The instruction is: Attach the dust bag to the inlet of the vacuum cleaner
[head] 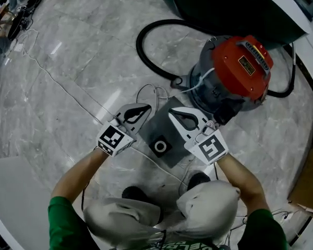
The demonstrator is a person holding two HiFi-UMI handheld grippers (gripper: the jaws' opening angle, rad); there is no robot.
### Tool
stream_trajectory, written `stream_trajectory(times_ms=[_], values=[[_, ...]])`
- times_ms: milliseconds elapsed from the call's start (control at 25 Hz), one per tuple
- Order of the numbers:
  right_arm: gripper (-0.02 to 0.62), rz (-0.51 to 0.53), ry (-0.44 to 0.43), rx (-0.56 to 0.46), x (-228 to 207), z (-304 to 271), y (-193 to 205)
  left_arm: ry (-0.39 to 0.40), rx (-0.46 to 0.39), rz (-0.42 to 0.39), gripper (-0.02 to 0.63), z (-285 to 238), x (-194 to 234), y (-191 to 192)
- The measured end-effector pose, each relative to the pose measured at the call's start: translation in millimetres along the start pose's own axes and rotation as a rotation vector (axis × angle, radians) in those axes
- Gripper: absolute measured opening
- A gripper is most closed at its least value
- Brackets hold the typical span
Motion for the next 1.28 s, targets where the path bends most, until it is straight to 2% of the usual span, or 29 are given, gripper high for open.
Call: stream_trajectory(times_ms=[120, 240, 400, 720, 1000, 1280], values=[[0.008, -0.019, 0.021, -0.012, 11, 1, 29, 0.002, 0.022, -0.029, 0.003, -5, 2, 24], [0.008, -0.048, 0.037, -0.008, 20, 6, 47, 0.002, 0.016, -0.026, 0.003, -2, -3, 33], [0.008, -0.047, 0.042, 0.027, 28, 9, 75, 0.015, 0.045, -0.071, 0.003, -5, -7, 50], [0.008, -0.103, 0.055, 0.11, 52, 17, 122, -0.039, 0.11, 0.004, 0.003, -1, -7, 98], [0.008, -0.13, 0.011, 0.183, 90, 18, 146, 0.046, 0.177, -0.021, 0.003, 2, -29, 128], [0.009, -0.079, -0.062, 0.242, 139, 15, 171, 0.136, 0.239, -0.024, 0.003, 5, -45, 164]])
Point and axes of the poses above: the fingertips, and each gripper's own axes: z backward along the fingers, x to its left, y out of its underside, the point moved 7 cm from there along z, backward along the fingers, and after that the axes turned 7 degrees about z, right-handed, at the moved point
